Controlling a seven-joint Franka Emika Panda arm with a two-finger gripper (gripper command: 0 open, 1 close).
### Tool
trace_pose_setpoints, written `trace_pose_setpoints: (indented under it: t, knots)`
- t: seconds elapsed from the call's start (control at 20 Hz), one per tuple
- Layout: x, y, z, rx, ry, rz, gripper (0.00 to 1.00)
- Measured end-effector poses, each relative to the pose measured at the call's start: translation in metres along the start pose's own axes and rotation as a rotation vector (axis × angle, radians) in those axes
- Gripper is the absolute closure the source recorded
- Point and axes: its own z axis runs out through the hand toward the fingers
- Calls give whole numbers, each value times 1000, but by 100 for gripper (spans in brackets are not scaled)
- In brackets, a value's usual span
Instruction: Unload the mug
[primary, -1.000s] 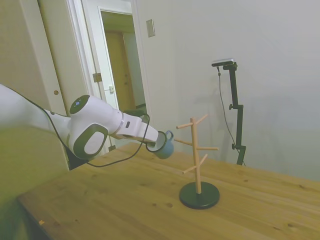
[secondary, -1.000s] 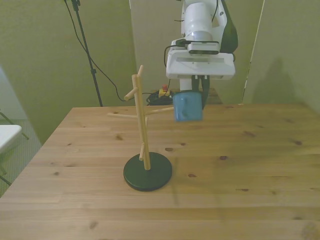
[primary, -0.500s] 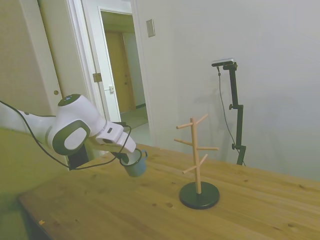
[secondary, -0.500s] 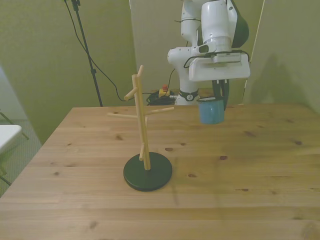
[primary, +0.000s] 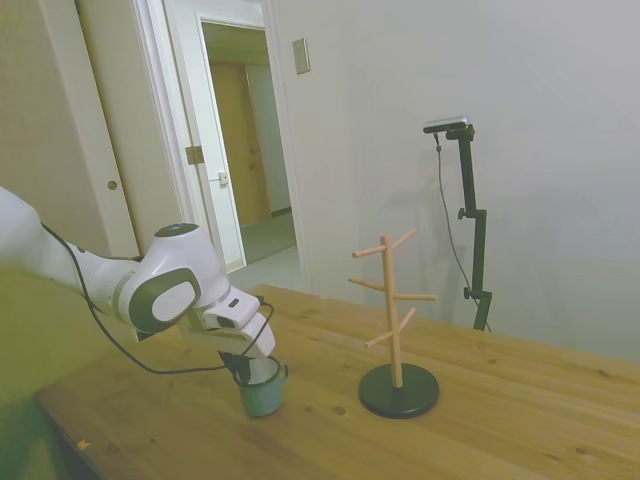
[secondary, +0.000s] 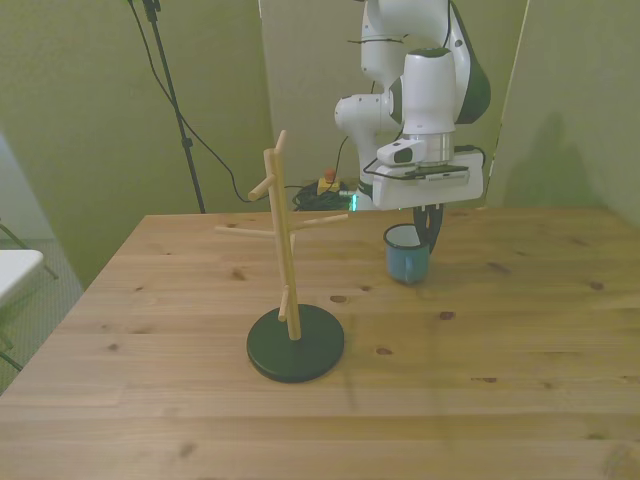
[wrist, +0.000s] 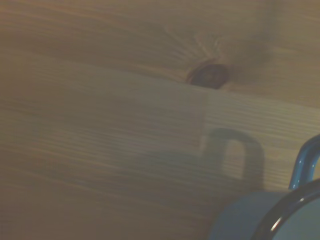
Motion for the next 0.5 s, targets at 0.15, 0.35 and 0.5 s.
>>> trace_pose_setpoints:
  t: [0.15, 0.35, 0.5]
  knots:
    - [4, 0, 2, -20, -18, 11, 100]
    - [5, -1, 0, -63, -62, 12, 0]
    - [4, -3, -1, -69, -72, 8, 0]
